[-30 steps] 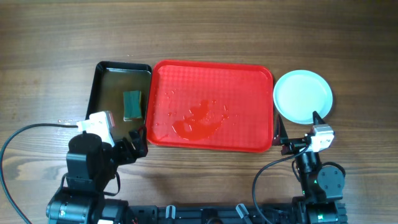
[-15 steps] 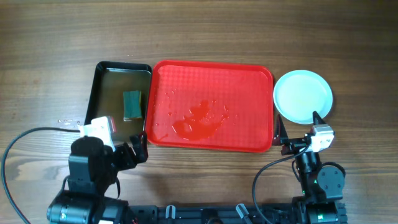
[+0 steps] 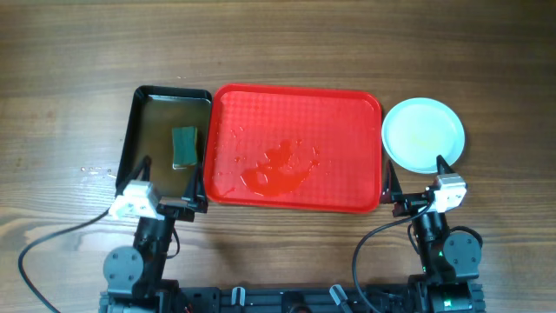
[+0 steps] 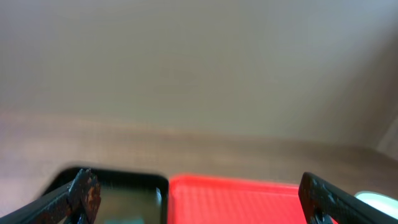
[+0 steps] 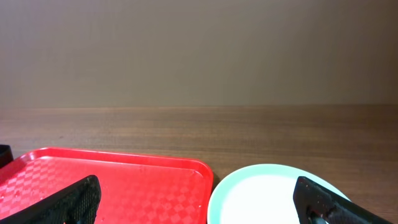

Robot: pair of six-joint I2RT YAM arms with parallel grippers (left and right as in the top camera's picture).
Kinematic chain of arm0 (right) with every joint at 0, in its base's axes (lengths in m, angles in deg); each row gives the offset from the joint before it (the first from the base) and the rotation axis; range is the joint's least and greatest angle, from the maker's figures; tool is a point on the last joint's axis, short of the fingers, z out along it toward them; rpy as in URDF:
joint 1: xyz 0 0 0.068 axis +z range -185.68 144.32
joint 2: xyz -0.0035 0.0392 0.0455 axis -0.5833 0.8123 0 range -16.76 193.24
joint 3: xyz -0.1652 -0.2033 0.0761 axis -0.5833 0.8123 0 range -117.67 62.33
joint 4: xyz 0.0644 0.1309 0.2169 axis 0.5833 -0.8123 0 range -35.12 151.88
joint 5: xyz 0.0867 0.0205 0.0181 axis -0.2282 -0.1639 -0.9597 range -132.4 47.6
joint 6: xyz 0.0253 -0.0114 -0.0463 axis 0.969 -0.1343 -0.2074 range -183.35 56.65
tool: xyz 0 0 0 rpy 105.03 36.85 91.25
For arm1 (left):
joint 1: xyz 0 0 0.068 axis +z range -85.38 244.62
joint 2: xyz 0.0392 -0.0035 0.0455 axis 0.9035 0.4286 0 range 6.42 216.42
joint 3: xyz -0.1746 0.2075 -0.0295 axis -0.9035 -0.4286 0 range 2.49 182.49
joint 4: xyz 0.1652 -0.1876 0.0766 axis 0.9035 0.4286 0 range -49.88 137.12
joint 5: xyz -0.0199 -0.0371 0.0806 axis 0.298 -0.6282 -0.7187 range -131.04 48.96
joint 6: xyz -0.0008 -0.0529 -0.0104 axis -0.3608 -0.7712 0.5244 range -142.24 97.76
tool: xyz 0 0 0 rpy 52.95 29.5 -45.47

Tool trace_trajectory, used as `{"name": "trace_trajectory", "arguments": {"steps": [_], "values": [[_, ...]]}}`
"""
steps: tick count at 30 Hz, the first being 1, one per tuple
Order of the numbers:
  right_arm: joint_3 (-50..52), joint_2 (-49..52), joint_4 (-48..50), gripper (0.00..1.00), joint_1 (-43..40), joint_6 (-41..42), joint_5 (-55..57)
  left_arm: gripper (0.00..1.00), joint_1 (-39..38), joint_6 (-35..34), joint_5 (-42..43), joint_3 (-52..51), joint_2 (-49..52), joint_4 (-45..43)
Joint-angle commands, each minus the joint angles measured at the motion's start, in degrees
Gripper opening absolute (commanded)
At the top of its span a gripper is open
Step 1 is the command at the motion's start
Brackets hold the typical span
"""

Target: Clean dirty plates on tray and stack at the side

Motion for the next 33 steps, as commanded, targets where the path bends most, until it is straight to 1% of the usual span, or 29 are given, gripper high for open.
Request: {"name": "trace_trajectory", "arguments": {"steps": [1, 2, 3, 7, 11, 33], "values": [[0.07, -0.35, 0.15, 1.00, 0.35, -0.50, -0.90, 1.00, 0.59, 11.08, 2.95, -3.48, -1.57, -7.56], [0.07, -0.35, 0.15, 0.99, 0.35, -0.52, -0.90, 1.00, 0.59, 13.14, 3.54, -4.31, -1.57, -9.33], [0.07, -0.35, 0.15, 1.00, 0.35, -0.52, -0.90, 1.00, 0.57, 13.70, 3.48, -5.31, -1.55, -10.56], [0.07, -0.35, 0.15, 1.00, 0.35, -0.52, -0.90, 1.00, 0.59, 13.70, 3.26, -5.66, -1.57, -4.39], [0.07, -0.35, 0.15, 1.00, 0.35, -0.50, -0.90, 1.00, 0.57, 13.38, 3.37, -5.66, -1.57, 4.26], [0.07, -0.35, 0.15, 1.00, 0.35, -0.50, -0.90, 1.00, 0.57, 13.07, 3.28, -5.66, -1.55, 3.93]]}}
